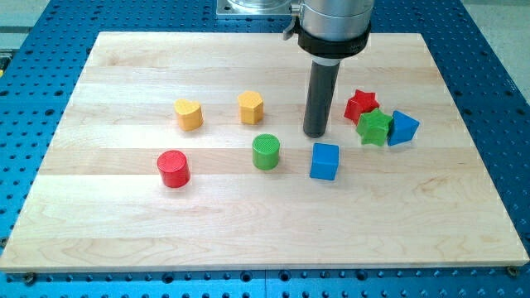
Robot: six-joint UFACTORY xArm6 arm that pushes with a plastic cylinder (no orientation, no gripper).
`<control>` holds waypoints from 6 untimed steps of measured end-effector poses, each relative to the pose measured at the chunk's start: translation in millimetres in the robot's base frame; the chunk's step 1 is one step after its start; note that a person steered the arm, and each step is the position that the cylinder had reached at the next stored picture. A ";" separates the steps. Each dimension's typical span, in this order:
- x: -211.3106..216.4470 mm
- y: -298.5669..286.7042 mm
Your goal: Push the green circle to the left side
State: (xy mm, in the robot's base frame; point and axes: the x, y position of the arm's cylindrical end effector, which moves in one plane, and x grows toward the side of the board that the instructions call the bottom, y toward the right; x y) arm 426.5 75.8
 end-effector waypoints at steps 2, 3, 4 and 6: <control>36.9 -11.2; 36.8 -15.6; 39.5 -63.7; 30.2 5.9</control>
